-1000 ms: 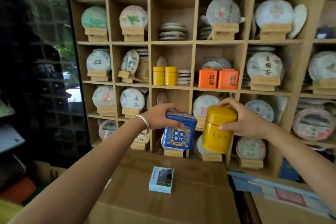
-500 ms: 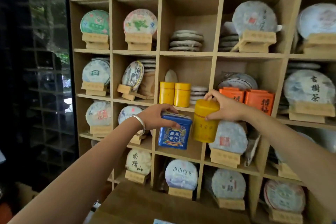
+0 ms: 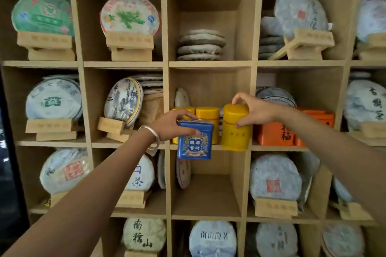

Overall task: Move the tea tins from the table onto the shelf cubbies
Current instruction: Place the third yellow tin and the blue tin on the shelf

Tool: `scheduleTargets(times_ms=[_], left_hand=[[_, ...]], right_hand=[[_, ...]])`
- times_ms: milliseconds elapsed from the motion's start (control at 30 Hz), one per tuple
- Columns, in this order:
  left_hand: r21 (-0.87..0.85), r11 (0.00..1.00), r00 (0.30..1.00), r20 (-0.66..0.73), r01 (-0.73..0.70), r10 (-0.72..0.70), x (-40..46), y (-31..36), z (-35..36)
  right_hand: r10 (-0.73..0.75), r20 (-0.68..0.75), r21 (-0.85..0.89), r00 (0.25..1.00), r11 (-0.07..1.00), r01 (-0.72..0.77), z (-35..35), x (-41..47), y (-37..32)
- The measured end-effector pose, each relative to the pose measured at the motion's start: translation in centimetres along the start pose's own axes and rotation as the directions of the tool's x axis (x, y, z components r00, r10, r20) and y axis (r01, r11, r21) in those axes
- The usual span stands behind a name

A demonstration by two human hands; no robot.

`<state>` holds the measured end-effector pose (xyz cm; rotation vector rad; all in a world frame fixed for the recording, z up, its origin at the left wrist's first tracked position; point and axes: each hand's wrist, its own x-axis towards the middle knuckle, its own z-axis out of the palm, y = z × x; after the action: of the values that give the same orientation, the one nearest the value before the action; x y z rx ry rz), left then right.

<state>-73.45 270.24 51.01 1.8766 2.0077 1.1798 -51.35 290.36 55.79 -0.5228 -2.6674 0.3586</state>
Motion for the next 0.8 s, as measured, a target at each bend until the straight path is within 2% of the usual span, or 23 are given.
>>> scheduleTargets(times_ms=[200,600,800], left_hand=[[-0.053,0.998,0.999,0.008,-0.04,0.04,2.6,-2.7,-1.0],[-0.126,0.989,0.994,0.062,-0.081,0.089,4.6,-2.7,0.2],[-0.163,0.983,0.992,0.083,-0.084,0.099,4.9,-2.4,2.3]], right_hand=[[0.02,0.024,-0.162,1.0,0.987,-0.016,0.8,2.8,-0.3],[0.106,0.081,-0.27,0.991,0.959,-0.081,2.3,4.7,-0.1],[0.083,0.03,-0.509,0.996,0.859,-0.056,2.6,5.4,-0.3]])
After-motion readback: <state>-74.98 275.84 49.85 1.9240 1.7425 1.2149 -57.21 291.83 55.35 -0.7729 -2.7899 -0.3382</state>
